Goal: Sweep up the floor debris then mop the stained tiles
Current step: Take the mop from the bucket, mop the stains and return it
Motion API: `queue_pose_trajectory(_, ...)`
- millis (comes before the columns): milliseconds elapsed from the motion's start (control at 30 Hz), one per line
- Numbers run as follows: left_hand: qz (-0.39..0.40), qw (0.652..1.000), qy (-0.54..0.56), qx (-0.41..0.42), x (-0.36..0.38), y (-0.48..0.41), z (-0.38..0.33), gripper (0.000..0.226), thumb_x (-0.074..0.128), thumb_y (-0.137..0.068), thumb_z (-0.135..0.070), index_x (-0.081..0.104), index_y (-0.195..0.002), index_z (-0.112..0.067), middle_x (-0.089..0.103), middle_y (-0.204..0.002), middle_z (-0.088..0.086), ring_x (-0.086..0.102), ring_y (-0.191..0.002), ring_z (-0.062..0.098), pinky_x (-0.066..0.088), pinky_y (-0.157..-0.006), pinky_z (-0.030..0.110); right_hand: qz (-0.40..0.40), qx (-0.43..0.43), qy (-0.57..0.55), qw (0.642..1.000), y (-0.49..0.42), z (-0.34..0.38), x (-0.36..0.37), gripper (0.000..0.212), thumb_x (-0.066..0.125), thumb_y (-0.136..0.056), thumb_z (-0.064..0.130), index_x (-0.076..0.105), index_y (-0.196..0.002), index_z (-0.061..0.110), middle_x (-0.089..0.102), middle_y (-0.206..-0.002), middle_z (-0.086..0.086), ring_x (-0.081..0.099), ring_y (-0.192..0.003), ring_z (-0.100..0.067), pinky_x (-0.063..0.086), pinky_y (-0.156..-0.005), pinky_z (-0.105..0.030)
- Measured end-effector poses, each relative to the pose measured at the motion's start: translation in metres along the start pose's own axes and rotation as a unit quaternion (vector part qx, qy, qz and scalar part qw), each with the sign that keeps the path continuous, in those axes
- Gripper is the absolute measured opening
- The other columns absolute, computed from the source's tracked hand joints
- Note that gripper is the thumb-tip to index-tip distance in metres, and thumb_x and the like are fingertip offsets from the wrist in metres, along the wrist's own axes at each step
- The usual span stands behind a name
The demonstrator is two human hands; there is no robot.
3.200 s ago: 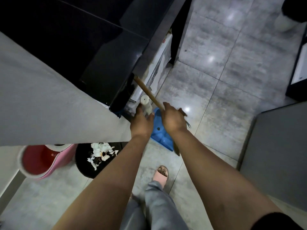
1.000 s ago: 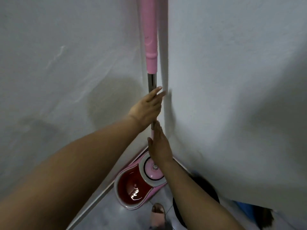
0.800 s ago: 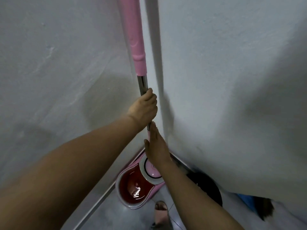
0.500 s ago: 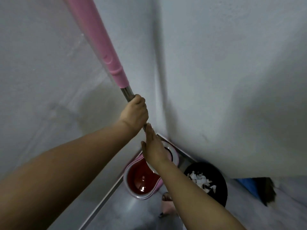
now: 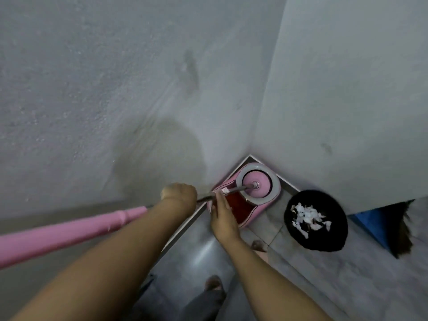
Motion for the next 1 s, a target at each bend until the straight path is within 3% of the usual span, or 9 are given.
queue_pose_trajectory(67,0.101,0.985,0.136,-0.018,0.049,0.008,0.010,0.039,0.058,-0.093,-0.043,0.059,-0.112,-0.008,0.069,-0.102,0.011,0.069,-0.087,0.027,0.051,-0.069,0.028,-0.036,0.108,-0.104,0.988,0.014,-0.032,0.011,0.061,0.042,-0.105,0.020,0.013,-0.159,0.016,0.019,-0.163,-0.006,0.027,-0.147,-0.024,0.026,-0.106,-0.018)
queue_pose_trajectory(133,0.194,0.931,0.302,-0.063,0.095,0.017,0.009,0.042,0.052,-0.097,-0.044,0.053,-0.101,-0.002,0.063,-0.077,0.014,0.062,-0.056,0.026,0.050,-0.050,0.028,-0.025,0.202,-0.209,0.956,0.025,-0.053,0.031,0.065,0.042,-0.106,0.023,0.006,-0.159,0.014,0.025,-0.161,-0.012,0.031,-0.145,-0.030,0.029,-0.111,-0.029)
queue_pose_trajectory(233,0.192,0.904,0.375,-0.078,0.129,0.020,0.005,0.043,0.046,-0.100,-0.040,0.050,-0.082,-0.001,0.052,-0.058,0.012,0.046,-0.038,0.020,0.039,-0.039,0.022,0.001,0.267,-0.404,0.875,0.033,-0.056,0.062,0.060,0.037,-0.107,0.027,0.005,-0.158,0.027,0.046,-0.146,-0.012,0.051,-0.128,-0.033,0.044,-0.106,-0.043)
queue_pose_trajectory(300,0.180,0.900,0.390,-0.077,0.142,0.024,0.002,0.041,0.047,-0.100,-0.039,0.049,-0.076,-0.006,0.049,-0.055,0.010,0.041,-0.034,0.017,0.034,-0.035,0.018,0.020,0.296,-0.516,0.803,0.038,-0.047,0.079,0.056,0.032,-0.108,0.021,0.007,-0.157,0.035,0.058,-0.124,-0.011,0.062,-0.105,-0.026,0.056,-0.085,-0.036)
queue_pose_trajectory(367,0.188,0.888,0.411,-0.082,0.154,0.031,0.000,0.038,0.047,-0.100,-0.040,0.051,-0.083,-0.006,0.049,-0.056,0.008,0.041,-0.035,0.016,0.033,-0.034,0.016,0.016,0.304,-0.550,0.778,0.041,-0.045,0.087,0.058,0.030,-0.108,0.015,0.007,-0.157,0.035,0.060,-0.109,-0.014,0.063,-0.089,-0.025,0.058,-0.074,-0.034)
queue_pose_trajectory(500,0.192,0.876,0.435,-0.084,0.161,0.045,0.006,0.042,0.047,-0.100,-0.041,0.051,-0.079,-0.004,0.046,-0.054,0.009,0.039,-0.035,0.017,0.034,-0.037,0.017,-0.004,0.310,-0.587,0.748,0.054,-0.039,0.094,0.063,0.032,-0.107,0.007,0.006,-0.157,0.037,0.057,-0.116,-0.019,0.066,-0.081,-0.026,0.059,-0.061,-0.036)
queue_pose_trajectory(667,0.185,0.875,0.441,-0.073,0.150,0.070,0.018,0.043,0.046,-0.101,-0.038,0.048,-0.076,-0.004,0.041,-0.055,0.010,0.035,-0.039,0.018,0.032,-0.040,0.019,-0.035,0.297,-0.609,0.734,0.071,-0.015,0.090,0.068,0.032,-0.106,0.002,0.005,-0.156,0.037,0.046,-0.127,-0.010,0.069,-0.081,-0.025,0.059,-0.055,-0.032)
queue_pose_trajectory(867,0.169,0.894,0.412,-0.040,0.126,0.106,0.030,0.045,0.043,-0.101,-0.040,0.058,-0.097,0.002,0.045,-0.059,0.010,0.039,-0.041,0.020,0.033,-0.041,0.020,-0.074,0.282,-0.633,0.718,0.094,0.011,0.083,0.069,0.032,-0.104,0.000,0.007,-0.156,0.038,0.054,-0.104,-0.007,0.067,-0.076,-0.023,0.055,-0.064,-0.036)
queue_pose_trajectory(1000,0.161,0.895,0.415,-0.019,0.106,0.125,0.032,0.042,0.043,-0.102,-0.039,0.055,-0.097,0.001,0.043,-0.061,0.009,0.037,-0.040,0.017,0.031,-0.042,0.018,-0.115,0.260,-0.640,0.714,0.104,0.027,0.066,0.069,0.032,-0.102,-0.001,0.014,-0.156,0.038,0.050,-0.132,-0.017,0.067,-0.072,-0.024,0.056,-0.061,-0.034)
Point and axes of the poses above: each hand's wrist, its own y-axis away from the middle knuckle, its own x-axis out of the palm, z = x × y, the point moved 10 cm from there along -y, towards the middle knuckle
